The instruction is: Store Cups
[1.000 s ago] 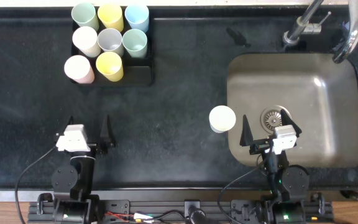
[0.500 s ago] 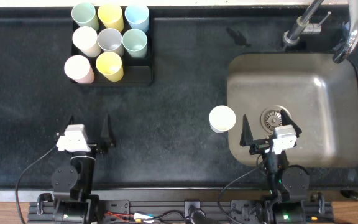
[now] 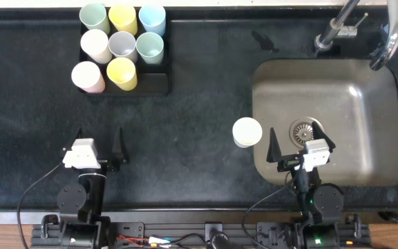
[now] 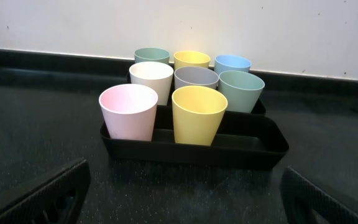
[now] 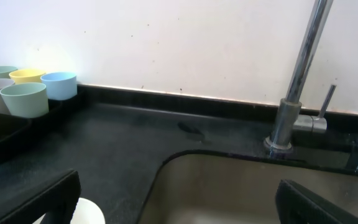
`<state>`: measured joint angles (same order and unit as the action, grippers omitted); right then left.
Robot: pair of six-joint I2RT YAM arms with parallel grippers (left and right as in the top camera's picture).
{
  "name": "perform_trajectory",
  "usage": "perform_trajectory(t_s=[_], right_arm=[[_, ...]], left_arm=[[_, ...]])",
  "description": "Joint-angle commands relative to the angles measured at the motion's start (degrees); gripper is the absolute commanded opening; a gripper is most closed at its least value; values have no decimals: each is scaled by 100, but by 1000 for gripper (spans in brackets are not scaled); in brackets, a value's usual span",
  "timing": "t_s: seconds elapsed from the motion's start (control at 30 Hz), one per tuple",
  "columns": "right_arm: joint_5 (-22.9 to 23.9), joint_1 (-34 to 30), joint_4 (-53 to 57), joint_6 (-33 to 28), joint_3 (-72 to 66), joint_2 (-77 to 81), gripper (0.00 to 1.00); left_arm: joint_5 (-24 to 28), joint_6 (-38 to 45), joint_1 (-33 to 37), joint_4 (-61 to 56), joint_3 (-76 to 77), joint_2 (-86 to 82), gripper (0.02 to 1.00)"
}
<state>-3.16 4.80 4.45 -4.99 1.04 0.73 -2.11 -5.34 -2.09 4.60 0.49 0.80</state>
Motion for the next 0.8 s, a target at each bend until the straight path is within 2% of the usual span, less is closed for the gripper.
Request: perform_trajectory(t_s=[0.03, 0.47, 0.63, 0.8], right_arm=[[-24, -22, -33, -33, -76, -52, 996], [66, 22, -52, -7, -76, -55, 993], [162, 236, -118, 463, -76, -55, 996], [212, 269, -474, 1447, 22, 120, 993]], left_arm=[[59, 127, 44, 22, -4, -68, 1000], [59, 127, 44, 22, -4, -68, 1000], [59, 127, 44, 22, -4, -68, 1000], [59, 127, 44, 22, -4, -68, 1000]])
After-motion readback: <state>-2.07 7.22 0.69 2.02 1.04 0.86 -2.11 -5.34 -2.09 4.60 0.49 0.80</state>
